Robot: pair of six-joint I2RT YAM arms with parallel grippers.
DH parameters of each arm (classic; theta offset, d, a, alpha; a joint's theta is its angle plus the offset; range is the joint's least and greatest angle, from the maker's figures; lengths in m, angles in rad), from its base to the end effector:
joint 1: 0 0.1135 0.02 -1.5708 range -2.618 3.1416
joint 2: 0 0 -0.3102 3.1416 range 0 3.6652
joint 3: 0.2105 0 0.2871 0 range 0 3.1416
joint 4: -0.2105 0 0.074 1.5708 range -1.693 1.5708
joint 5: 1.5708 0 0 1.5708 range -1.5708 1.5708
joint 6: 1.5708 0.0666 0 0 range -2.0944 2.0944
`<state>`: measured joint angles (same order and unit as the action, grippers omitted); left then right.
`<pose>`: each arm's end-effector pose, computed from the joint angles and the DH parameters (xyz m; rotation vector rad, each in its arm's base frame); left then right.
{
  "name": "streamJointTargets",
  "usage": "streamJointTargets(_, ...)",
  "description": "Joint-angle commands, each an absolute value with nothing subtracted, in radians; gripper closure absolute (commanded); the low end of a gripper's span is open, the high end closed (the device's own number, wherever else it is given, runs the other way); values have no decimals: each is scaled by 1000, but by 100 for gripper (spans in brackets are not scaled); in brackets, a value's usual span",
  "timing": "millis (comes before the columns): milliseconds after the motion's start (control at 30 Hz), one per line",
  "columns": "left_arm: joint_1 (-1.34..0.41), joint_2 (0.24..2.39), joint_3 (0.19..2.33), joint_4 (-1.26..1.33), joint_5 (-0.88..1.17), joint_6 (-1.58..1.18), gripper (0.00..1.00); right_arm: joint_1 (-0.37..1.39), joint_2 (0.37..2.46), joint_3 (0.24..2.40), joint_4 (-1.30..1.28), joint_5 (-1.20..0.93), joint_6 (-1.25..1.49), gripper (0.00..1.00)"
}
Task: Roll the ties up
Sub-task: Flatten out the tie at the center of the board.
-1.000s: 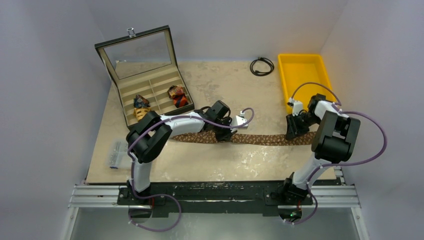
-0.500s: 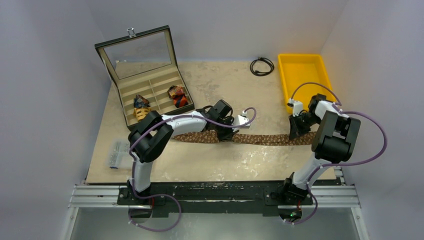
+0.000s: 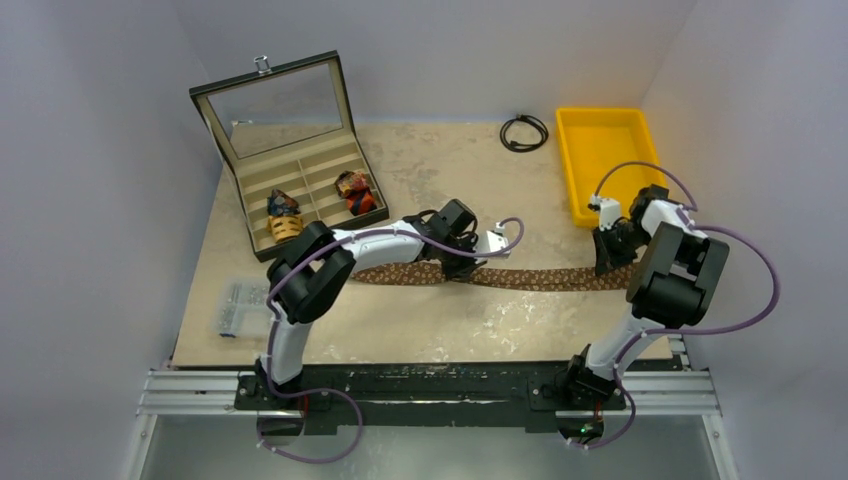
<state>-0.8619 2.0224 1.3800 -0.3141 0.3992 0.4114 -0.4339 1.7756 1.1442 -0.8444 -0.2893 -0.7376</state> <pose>0.3020 -0.3919 0.1618 1.6464 1.9517 -0.6830 0.3330 -0.1334 0.1627 -0.4570 2.8541 0.2749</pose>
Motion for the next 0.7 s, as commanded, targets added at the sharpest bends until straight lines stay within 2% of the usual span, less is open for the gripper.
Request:
streamJointTargets(0,-872,2040,1443,-347,342,431,91,-435,1776,1138,-792,-247,-756,100)
streamJointTargets(100,-864,2010,1448,-401,330,412,70,-434,1791,1126,-767,-226,-763,100)
streamJointTargets(200,-836,1893,1334,-434,379,515,53,-434,1788,1114,-749,-207,-772,100)
streamJointTargets(267,-815,1817,1254,-445,395,616,25,-435,1784,1104,-739,-194,-782,100)
streamJointTargets(367,-784,1764,1191,-459,378,715,5,-436,1777,1092,-725,-179,-796,100)
streamJointTargets(467,-764,1783,1211,-483,350,764,0,-436,1780,1089,-714,-173,-799,100)
streamJointTargets(667,-771,1873,1284,-538,367,831,0,-436,1781,1090,-702,-163,-812,100)
